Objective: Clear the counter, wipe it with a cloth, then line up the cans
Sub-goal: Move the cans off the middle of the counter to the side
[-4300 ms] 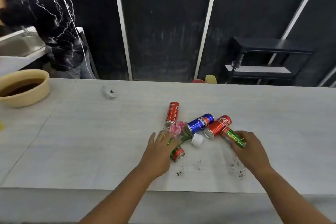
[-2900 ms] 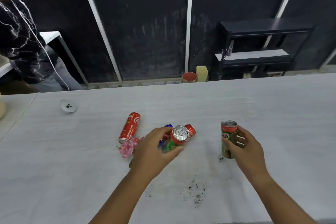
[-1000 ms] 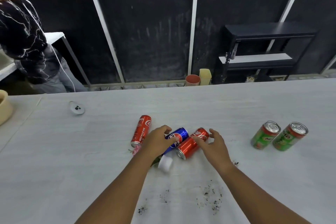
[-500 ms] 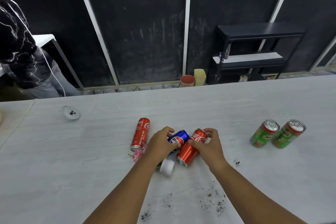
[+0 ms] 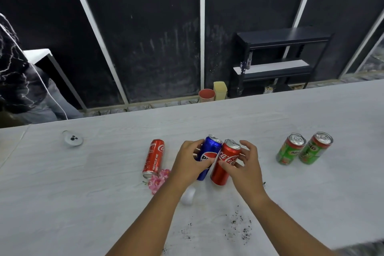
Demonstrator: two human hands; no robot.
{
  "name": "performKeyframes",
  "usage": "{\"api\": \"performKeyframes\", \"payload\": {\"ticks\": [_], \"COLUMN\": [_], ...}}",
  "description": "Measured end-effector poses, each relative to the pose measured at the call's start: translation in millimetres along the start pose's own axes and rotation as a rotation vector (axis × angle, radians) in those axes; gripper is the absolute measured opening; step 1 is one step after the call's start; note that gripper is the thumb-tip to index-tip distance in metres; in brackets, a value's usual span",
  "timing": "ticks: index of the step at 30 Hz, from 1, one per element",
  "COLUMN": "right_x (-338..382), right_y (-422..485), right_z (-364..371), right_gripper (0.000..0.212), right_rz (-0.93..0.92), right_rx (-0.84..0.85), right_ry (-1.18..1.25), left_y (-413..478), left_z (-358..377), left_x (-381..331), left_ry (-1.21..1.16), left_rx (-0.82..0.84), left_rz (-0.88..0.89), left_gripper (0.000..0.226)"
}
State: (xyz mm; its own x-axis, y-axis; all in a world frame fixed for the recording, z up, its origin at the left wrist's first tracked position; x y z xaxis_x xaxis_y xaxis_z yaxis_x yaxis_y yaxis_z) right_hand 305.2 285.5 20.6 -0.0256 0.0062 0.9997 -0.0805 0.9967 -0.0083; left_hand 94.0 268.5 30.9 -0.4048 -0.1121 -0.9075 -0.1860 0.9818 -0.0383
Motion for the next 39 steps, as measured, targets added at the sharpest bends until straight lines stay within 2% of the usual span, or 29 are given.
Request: {"api": "performKeyframes", "payload": {"ticks": [6, 14, 21, 33, 39], "right_x": [18.8, 23.6, 11.8, -6.7, -18.5], "right_y": [-8.3, -23.8, -18.6, 3.7, -3.7], "right_z": [-62.1, -178.4, -258.1, -288.1, -286.6], "right_gripper": [0.082, 0.079, 0.077, 0.074, 0.085], "right_rz": [-0.076, -0.123, -0.106, -0.107, -0.026], "right_rx": [-0.108, -0.328, -0.428, -0.375, -0.366], "right_ry": [-0.03, -0.103, -0.194, -0.252, -0.221], "left_y": [-0.2, -3.1, -7.6, -8.3, -11.9], "left_z": [50.0, 153.9, 236.8, 278.1, 276.2], "left_x": [-37.2, -78.3, -103.2, -96.8, -92.9], "left_ry": [-0.081, -0.163, -0.175, -0.145, -0.118], "left_rx": [0.08, 0.236, 0.36, 0.319, 0.352], "left_rz": [0.065, 0.101, 0.058, 0.058, 0.061], "left_gripper": [0.064, 0.064, 0.074, 0.075, 0.083]}}
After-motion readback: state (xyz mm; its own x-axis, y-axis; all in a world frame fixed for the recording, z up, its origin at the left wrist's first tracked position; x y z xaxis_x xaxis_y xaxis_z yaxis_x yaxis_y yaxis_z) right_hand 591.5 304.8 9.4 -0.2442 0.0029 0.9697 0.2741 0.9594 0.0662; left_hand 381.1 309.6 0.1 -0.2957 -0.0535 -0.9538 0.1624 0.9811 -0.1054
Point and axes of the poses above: each hand's wrist, its own y-axis towards the middle knuckle, its own z-axis out of the palm, x = y × z, the point moved 6 cm from there along y, towards the middle knuckle, and after that the axes turned 3 degrees about x, right-handed, at the moved point
